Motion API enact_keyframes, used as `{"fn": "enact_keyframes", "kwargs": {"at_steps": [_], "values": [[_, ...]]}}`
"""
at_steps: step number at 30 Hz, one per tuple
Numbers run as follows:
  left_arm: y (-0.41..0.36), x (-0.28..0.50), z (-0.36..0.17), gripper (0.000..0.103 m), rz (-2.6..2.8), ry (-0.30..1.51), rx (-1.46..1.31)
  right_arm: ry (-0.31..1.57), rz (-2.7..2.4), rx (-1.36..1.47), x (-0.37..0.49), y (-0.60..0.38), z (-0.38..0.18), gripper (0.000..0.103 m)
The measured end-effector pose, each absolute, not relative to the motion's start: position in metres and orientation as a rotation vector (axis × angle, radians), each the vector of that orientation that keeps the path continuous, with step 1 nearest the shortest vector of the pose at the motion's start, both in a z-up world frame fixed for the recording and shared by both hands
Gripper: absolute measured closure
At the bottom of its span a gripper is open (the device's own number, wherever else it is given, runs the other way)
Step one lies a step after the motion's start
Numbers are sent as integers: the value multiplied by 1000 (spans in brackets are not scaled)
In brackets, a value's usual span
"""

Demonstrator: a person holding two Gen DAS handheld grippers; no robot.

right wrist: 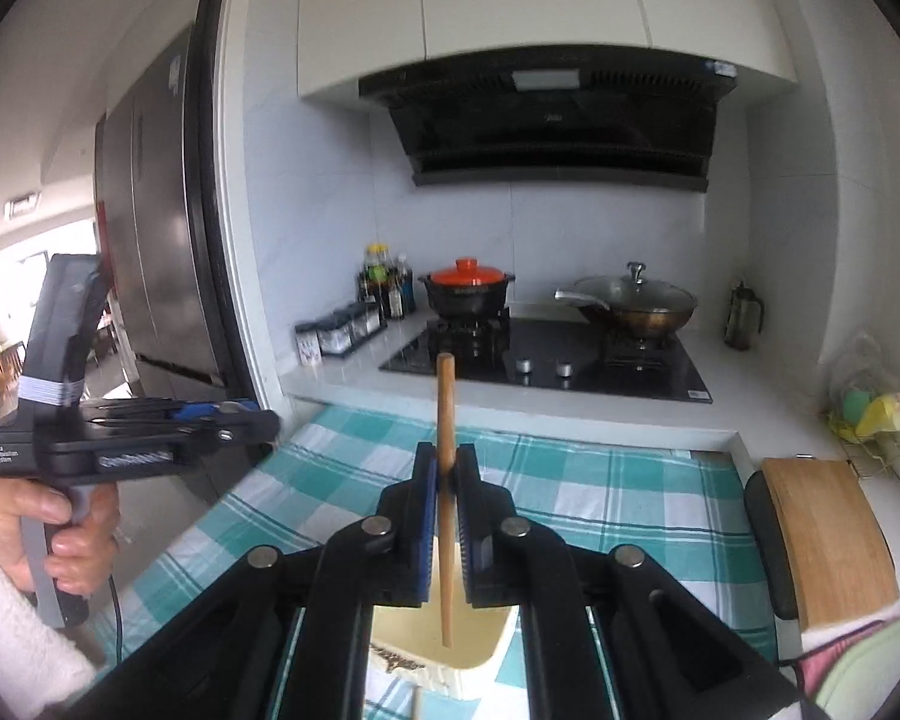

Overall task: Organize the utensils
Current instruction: 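Lift the chopstick and spoon and drop both into the cream caddy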

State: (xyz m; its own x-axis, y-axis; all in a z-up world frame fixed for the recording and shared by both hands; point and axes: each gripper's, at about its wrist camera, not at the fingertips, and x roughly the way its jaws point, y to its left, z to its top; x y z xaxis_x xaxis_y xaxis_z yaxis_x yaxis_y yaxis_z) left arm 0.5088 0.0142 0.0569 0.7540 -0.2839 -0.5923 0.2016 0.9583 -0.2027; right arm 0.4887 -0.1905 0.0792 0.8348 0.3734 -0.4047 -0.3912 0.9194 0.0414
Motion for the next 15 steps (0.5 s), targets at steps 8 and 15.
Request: {"fn": "enact_keyframes", "kwargs": {"at_steps": [8, 15], "values": [[-1, 544, -20, 68, -254, 866, -128, 680, 399, -26, 550, -175, -1, 96], [-3, 544, -35, 42, -212, 899, -153, 738, 348, -10, 570, -176, -36, 60]]}}
